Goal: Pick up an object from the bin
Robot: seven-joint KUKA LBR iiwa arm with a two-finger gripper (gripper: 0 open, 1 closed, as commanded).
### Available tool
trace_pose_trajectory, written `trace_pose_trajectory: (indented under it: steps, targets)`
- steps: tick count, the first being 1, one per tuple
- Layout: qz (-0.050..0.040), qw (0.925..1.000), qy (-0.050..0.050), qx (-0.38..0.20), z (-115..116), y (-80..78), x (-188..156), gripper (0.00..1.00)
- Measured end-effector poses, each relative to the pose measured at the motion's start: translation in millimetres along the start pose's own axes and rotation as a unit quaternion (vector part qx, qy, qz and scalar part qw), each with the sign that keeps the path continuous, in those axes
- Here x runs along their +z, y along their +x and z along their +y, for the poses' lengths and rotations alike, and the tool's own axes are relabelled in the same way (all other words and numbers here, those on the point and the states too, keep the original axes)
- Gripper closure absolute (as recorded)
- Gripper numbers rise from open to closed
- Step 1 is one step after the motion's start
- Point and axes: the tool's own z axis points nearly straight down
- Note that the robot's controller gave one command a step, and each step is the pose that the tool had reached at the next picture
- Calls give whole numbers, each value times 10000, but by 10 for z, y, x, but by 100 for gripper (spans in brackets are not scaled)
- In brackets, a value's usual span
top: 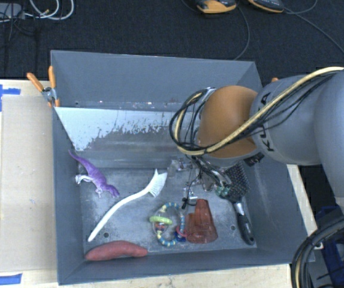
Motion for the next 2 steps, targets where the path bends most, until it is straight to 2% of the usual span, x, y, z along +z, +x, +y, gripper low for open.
trace_pose_trajectory:
  steps: [1,2]
  targets:
    - [33,9966,-7,826,-30,150,233,0]
    - [13,9917,-3,1286,-48,179,317,100]
